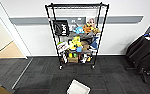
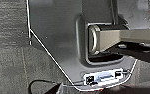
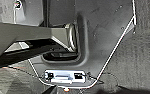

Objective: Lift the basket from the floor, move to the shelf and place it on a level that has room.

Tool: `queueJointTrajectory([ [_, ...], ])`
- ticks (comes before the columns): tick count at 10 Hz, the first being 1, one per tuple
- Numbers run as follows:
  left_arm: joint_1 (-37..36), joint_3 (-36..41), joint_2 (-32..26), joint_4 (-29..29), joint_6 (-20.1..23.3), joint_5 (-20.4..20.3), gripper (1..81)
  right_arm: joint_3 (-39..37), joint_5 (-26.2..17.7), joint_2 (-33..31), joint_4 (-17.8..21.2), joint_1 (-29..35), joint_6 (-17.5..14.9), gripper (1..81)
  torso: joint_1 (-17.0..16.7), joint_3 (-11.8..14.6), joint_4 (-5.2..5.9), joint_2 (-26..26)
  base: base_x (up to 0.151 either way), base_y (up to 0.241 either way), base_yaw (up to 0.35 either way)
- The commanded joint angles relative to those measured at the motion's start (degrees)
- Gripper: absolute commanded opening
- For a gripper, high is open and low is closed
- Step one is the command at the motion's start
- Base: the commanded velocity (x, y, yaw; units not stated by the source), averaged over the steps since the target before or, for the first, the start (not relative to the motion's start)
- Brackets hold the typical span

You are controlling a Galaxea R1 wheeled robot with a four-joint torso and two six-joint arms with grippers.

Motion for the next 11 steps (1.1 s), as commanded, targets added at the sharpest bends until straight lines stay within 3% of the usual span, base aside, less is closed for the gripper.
queueJointTrajectory([
  [1,-0.2,0.2,0.0,-0.4,0.4,4.1,81.1,-0.4,-3.8,-0.3,0.3,0.0,0.1,81.1,0.0,0.0,0.0,0.0,0.138,0.0,0.0],
  [11,-0.2,0.2,-0.2,-0.4,0.4,4.2,81.1,-0.5,-3.8,-0.1,0.3,0.2,0.1,81.1,0.0,0.0,0.0,0.0,0.128,0.0,0.0],
])
